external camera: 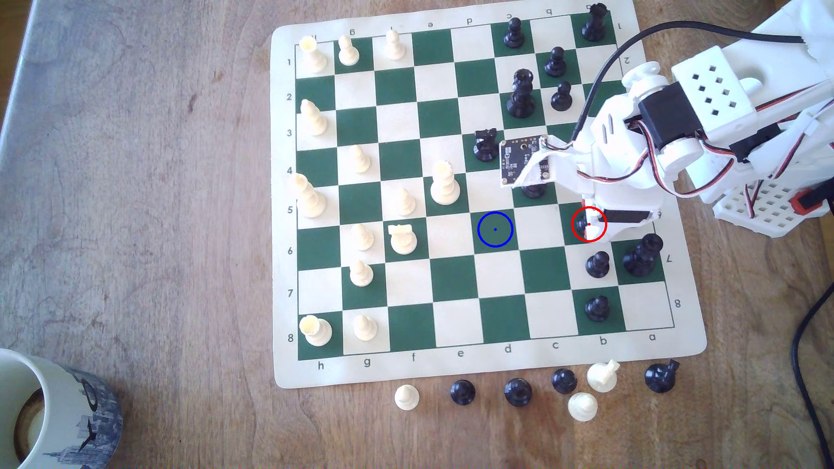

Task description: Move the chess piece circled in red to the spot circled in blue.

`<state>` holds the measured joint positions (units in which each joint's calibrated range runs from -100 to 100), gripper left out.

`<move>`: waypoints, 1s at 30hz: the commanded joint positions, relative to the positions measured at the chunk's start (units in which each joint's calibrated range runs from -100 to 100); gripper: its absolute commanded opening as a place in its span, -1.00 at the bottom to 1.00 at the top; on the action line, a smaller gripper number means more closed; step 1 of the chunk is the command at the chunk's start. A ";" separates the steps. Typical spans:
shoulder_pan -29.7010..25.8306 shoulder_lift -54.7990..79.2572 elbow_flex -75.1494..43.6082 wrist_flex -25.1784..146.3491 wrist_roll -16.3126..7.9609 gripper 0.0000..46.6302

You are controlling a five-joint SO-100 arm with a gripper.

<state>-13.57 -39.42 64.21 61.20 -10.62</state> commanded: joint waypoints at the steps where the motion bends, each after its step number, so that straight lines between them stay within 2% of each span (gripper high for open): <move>1: 0.31 -0.14 -0.39 -0.67 0.15 -0.51; 16: -0.08 0.80 -0.57 -1.00 0.24 -0.61; 25: -0.08 0.63 -1.47 -0.10 0.73 -0.83; 30: 0.94 1.56 -7.91 4.98 0.93 -0.99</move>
<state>-13.57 -38.58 64.21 62.39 -9.79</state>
